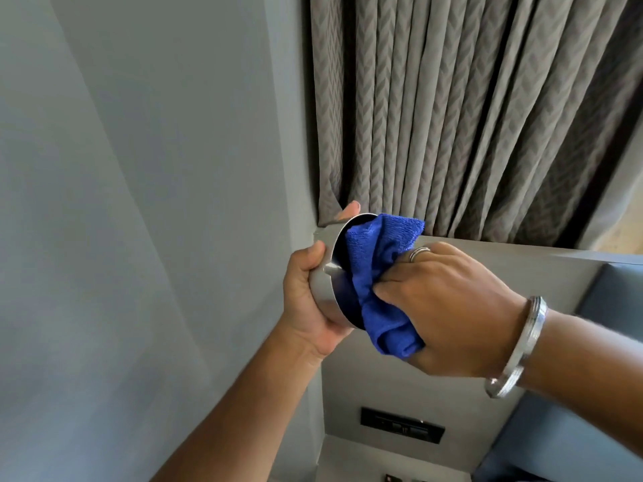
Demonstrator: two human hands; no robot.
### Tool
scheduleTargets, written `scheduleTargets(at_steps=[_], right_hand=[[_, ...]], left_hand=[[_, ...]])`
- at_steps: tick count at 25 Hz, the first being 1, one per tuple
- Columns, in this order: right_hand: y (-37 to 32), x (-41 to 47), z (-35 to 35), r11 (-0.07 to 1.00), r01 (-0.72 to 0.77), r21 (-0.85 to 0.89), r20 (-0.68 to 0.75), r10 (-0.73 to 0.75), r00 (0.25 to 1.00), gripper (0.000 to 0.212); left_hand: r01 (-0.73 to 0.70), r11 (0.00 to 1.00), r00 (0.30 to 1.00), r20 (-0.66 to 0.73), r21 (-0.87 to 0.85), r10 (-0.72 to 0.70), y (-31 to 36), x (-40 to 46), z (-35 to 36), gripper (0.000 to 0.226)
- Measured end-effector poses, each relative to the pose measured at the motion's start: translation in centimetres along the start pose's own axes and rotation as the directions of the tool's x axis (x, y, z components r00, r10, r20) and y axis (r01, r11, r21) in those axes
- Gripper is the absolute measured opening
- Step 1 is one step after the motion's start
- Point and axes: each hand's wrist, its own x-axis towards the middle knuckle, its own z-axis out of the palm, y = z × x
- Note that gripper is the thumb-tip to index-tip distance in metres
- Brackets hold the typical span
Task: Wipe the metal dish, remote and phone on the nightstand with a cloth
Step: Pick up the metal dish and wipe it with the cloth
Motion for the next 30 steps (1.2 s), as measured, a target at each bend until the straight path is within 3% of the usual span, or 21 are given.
scheduleTargets(at_steps=[2,5,9,13,14,16,17,18,20,24,27,30], right_hand=[[-0.2,-0.3,0.0,0.994,0.001,0.107,0.041,-0.005,0.999,0.015],[-0.8,0.0,0.1,0.927,-0.062,0.370,0.086,0.032,0.996,0.021],[-1.3,1.4,-0.6,0.662,-0.179,0.728,0.113,0.142,0.983,0.033],[-1.5,2.4,-0.8,0.245,-0.249,0.937,0.188,0.248,0.950,0.025],[-1.5,2.6,-0.8,0.054,-0.250,0.967,0.226,0.279,0.933,0.022],[-1.7,3.4,-1.0,-0.432,-0.186,0.882,0.332,0.292,0.897,0.023],[-1.7,3.7,-1.1,-0.599,-0.122,0.792,0.350,0.280,0.894,0.029],[-1.7,3.8,-1.1,-0.685,-0.063,0.726,0.337,0.275,0.901,0.033],[-1.4,3.3,-1.0,-0.734,0.044,0.678,0.264,0.298,0.917,0.036],[1.7,1.3,-1.8,-0.658,0.156,0.737,0.125,0.360,0.924,0.039],[2.9,0.1,-1.5,-0.589,0.227,0.776,0.088,0.457,0.885,0.040],[2.7,-0.6,-0.5,-0.505,0.214,0.836,0.111,0.537,0.836,0.044]], left_hand=[[-0.042,0.999,0.999,-0.032,-0.002,0.042,-0.5,0.0,0.0,0.089],[-0.090,0.995,0.992,-0.088,0.036,0.093,-1.3,0.1,-0.5,0.085],[-0.101,0.991,0.989,-0.101,0.087,0.110,-1.3,0.4,-0.3,0.084],[-0.116,0.988,0.990,-0.068,0.104,0.124,-1.5,0.0,-0.5,0.082],[-0.117,0.987,0.990,-0.064,0.107,0.124,-1.6,-0.1,-0.6,0.080],[-0.131,0.984,0.988,-0.068,0.121,0.140,-1.4,-0.1,-0.7,0.076],[-0.147,0.981,0.986,-0.064,0.130,0.156,-1.0,0.1,-0.8,0.074],[-0.156,0.979,0.986,-0.044,0.131,0.163,-0.2,0.3,-0.9,0.072],[-0.142,0.987,0.988,-0.043,0.075,0.146,1.8,0.5,-1.7,0.069],[-0.110,0.961,0.986,-0.153,-0.254,0.072,3.8,-1.1,-4.8,0.076],[-0.077,0.924,0.996,-0.070,-0.375,0.055,3.5,-2.1,-6.1,0.094],[-0.053,0.919,0.998,0.002,-0.391,0.058,2.5,-2.5,-6.5,0.107]])
